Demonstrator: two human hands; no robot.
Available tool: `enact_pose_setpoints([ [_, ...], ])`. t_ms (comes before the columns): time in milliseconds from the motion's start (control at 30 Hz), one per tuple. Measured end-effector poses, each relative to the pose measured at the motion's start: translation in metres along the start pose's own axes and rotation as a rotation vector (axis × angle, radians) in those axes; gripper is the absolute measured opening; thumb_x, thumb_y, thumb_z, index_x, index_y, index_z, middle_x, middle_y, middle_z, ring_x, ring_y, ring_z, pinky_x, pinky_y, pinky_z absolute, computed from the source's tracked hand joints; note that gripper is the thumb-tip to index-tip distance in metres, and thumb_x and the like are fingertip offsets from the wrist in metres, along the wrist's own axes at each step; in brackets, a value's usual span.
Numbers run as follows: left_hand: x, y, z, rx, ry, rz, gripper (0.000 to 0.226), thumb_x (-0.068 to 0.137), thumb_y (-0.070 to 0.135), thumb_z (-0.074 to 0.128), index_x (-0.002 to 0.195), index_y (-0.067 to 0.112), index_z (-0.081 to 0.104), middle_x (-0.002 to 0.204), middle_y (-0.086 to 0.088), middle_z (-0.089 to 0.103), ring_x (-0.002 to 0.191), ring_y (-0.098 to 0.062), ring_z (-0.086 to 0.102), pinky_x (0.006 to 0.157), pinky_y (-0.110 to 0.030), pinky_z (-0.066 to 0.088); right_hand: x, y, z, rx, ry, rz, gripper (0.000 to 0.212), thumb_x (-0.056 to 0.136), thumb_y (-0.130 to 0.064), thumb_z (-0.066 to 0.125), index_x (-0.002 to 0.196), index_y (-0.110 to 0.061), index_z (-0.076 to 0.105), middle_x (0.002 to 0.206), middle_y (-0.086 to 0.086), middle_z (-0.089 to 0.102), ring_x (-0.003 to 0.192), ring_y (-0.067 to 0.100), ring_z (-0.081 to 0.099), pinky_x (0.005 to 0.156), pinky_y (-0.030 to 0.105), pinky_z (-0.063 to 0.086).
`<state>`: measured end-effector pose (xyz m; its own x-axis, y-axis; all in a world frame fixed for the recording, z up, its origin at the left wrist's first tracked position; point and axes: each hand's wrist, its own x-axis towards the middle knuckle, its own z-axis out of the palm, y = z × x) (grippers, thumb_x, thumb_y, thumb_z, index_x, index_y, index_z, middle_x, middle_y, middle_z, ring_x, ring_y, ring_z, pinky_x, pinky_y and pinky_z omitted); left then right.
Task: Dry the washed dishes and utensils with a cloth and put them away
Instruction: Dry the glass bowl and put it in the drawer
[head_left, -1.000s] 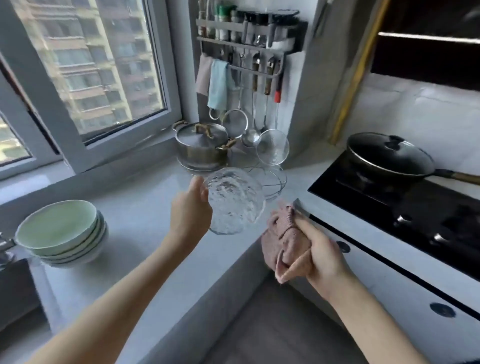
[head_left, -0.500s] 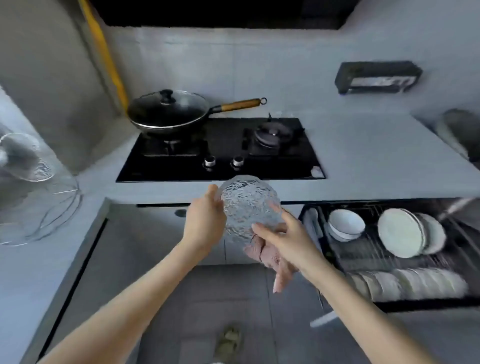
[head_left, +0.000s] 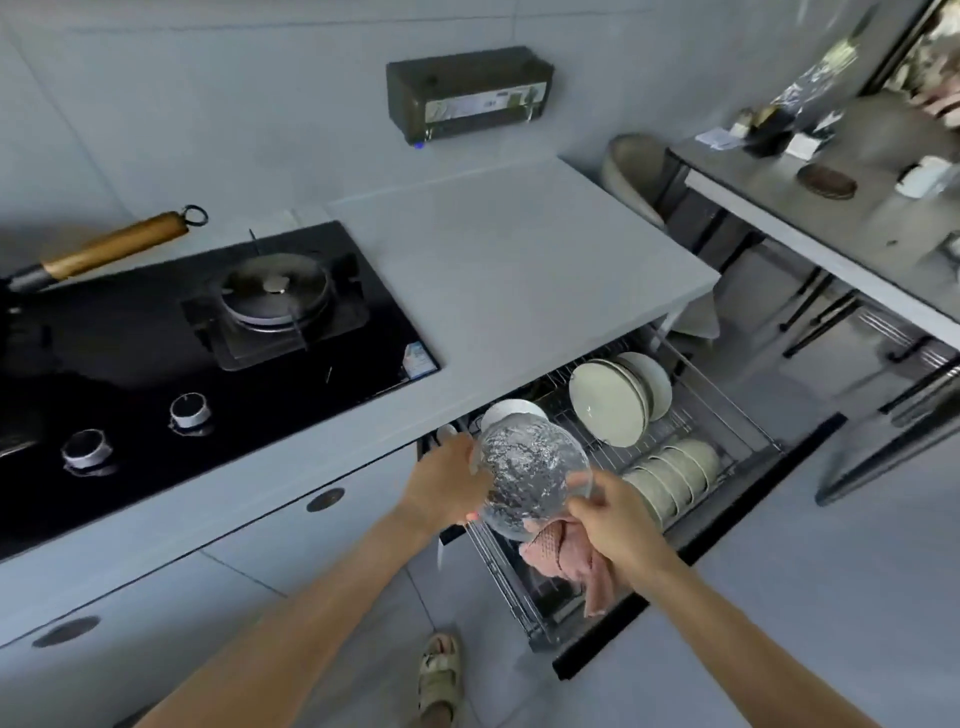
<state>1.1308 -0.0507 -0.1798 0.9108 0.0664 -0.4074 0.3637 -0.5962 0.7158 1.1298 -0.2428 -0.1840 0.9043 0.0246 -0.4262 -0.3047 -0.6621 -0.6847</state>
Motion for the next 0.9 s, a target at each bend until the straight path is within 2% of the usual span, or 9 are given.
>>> enact_pose_setpoints([
  [133, 0.05, 0.008, 0.012, -0.222, -0.232, -0.083, 0.02, 0.093, 0.026, 0.057, 0.108, 0.015, 0.05, 0.085, -0.006, 0.064, 0.062, -0.013, 0.065, 0.053, -0.021, 0.055, 0.038, 0.008, -0.022, -0.012, 0.023, 0.108, 0.013, 0.093, -0.015, 0.057, 0.105, -0.019, 0.058, 0.087, 0.004, 0.066, 0.087, 0.034, 0.068, 0.081, 0.05, 0.056],
  [267, 0.086, 0.008, 0.031, -0.391, -0.31, -0.23, 0.037, 0.091, 0.031, 0.06, 0.122, 0.01, 0.054, 0.1, -0.011, 0.065, 0.075, -0.017, 0.066, 0.057, -0.02, 0.056, 0.072, 0.03, -0.05, -0.099, 0.068, 0.167, 0.019, 0.092, -0.017, 0.057, 0.111, -0.016, 0.058, 0.085, -0.004, 0.063, 0.079, 0.017, 0.065, 0.07, 0.035, 0.054],
  [400, 0.104, -0.002, 0.074, -0.162, -0.295, -0.176, 0.026, 0.092, 0.025, 0.06, 0.113, 0.01, 0.061, 0.106, -0.01, 0.067, 0.078, -0.012, 0.063, 0.068, -0.023, 0.056, 0.108, 0.052, -0.08, -0.184, 0.036, 0.171, 0.021, 0.09, -0.018, 0.057, 0.111, -0.016, 0.059, 0.089, -0.004, 0.063, 0.08, 0.014, 0.061, 0.058, 0.024, 0.044],
  [533, 0.102, 0.006, 0.145, 0.103, -0.399, -0.022, 0.02, 0.089, 0.036, 0.061, 0.099, 0.02, 0.067, 0.102, 0.004, 0.068, 0.091, -0.009, 0.061, 0.09, -0.028, 0.048, 0.149, 0.07, -0.108, -0.244, -0.024, 0.104, 0.006, 0.087, -0.014, 0.057, 0.091, -0.018, 0.06, 0.085, 0.0, 0.064, 0.085, 0.023, 0.062, 0.074, 0.035, 0.048],
  [600, 0.108, 0.017, 0.174, 0.069, -0.34, -0.102, 0.019, 0.088, 0.037, 0.061, 0.099, 0.022, 0.068, 0.102, 0.006, 0.068, 0.093, -0.01, 0.061, 0.087, -0.027, 0.048, 0.169, 0.079, -0.123, -0.277, -0.085, 0.062, 0.012, 0.088, -0.014, 0.058, 0.082, -0.024, 0.054, 0.078, -0.004, 0.062, 0.078, 0.023, 0.063, 0.071, 0.038, 0.049],
  [667, 0.114, 0.024, 0.201, 0.03, -0.278, -0.175, 0.02, 0.087, 0.038, 0.063, 0.1, 0.024, 0.067, 0.101, 0.008, 0.067, 0.091, -0.01, 0.061, 0.084, -0.025, 0.049, 0.187, 0.093, -0.139, -0.3, -0.152, 0.029, 0.011, 0.09, -0.016, 0.059, 0.089, -0.026, 0.054, 0.077, -0.008, 0.061, 0.076, 0.023, 0.067, 0.073, 0.042, 0.054],
  [733, 0.107, 0.031, 0.233, 0.068, -0.357, -0.163, 0.028, 0.084, 0.045, 0.064, 0.105, 0.026, 0.065, 0.104, 0.007, 0.067, 0.093, -0.011, 0.061, 0.085, -0.026, 0.048, 0.203, 0.109, -0.157, -0.33, -0.192, -0.011, 0.01, 0.09, -0.015, 0.06, 0.089, -0.024, 0.056, 0.075, -0.011, 0.06, 0.081, 0.023, 0.068, 0.08, 0.043, 0.054],
  [833, 0.084, 0.043, 0.28, 0.274, -0.498, -0.107, 0.045, 0.077, 0.053, 0.066, 0.113, 0.029, 0.057, 0.106, 0.005, 0.064, 0.098, -0.016, 0.059, 0.083, -0.029, 0.044, 0.22, 0.134, -0.181, -0.308, -0.24, -0.032, 0.004, 0.089, -0.015, 0.06, 0.088, -0.018, 0.058, 0.089, 0.004, 0.068, 0.083, 0.025, 0.066, 0.078, 0.044, 0.054],
  [900, 0.073, 0.049, 0.298, 0.463, -0.365, -0.048, 0.036, 0.08, 0.048, 0.065, 0.109, 0.03, 0.054, 0.101, 0.007, 0.063, 0.094, -0.017, 0.06, 0.082, -0.03, 0.046, 0.225, 0.148, -0.192, -0.31, -0.281, -0.044, 0.006, 0.09, -0.016, 0.058, 0.087, -0.02, 0.057, 0.093, 0.007, 0.068, 0.074, 0.023, 0.064, 0.067, 0.038, 0.05],
])
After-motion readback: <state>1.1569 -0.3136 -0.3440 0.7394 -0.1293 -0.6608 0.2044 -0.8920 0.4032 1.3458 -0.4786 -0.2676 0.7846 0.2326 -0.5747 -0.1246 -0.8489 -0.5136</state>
